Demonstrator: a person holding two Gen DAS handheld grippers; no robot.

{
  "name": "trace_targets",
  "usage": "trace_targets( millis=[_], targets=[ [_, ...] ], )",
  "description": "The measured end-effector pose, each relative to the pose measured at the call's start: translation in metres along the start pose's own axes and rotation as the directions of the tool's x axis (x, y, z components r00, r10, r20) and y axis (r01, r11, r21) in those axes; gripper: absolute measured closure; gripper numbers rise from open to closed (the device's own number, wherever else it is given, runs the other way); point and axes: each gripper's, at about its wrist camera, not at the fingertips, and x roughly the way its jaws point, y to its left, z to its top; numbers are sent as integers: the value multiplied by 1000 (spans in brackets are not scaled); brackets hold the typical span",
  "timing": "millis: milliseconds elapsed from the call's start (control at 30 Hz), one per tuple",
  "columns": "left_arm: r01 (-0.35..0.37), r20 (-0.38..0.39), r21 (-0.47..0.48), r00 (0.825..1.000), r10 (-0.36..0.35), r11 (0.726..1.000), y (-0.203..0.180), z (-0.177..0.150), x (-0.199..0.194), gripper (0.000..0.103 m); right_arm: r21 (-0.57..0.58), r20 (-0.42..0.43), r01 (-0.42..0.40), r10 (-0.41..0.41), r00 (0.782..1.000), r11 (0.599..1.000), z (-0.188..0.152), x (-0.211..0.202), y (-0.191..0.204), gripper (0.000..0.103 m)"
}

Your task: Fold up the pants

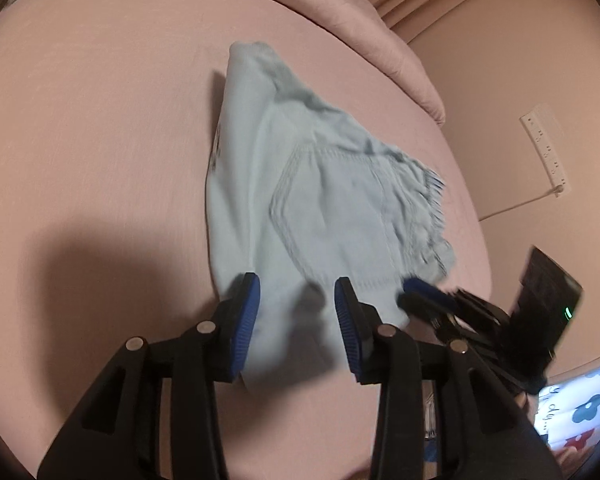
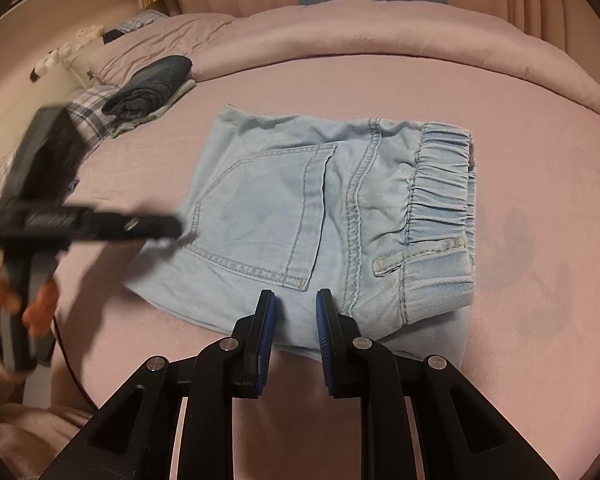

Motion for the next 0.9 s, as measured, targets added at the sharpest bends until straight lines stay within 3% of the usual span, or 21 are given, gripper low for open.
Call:
trace_targets(
  millis=[167,233,300,467,600,667,700,900],
  targets=[
    [7,-14,-2,1000,-7,1000,-3,-16,-18,61,21,8,-20,20,1000,1000,2,-5,-1,77],
    [5,6,-18,1000,-4,1000,-3,-16,-26,35,39,26,-47,46,999,998,4,-13,-1,69],
    [-4,57,-32,998,6,999,-1,-17,-36,31,62,58,-77,74,996,995,5,-22,-4,64],
    [-19,78,-66,997,24,998,7,-5,-33,31,165,117,-81,62,991,983,8,-40,-28,53],
    [-27,74,-78,997,33,997,13,6,-28,31,330,151,-163,118,981,930,4,-40,-64,52],
    [-40,58,-92,997,46,995,16,11,-21,31,386,154,-110,54,987,916,2,-40,-78,38],
    [-39,51,-94,998,44,995,20,11,-24,31,412,156,-92,29,987,907,1,-41,-86,37],
    [-65,25,-73,997,67,995,14,14,-8,31,532,150,-183,120,981,827,-14,-28,-118,37]
  ],
)
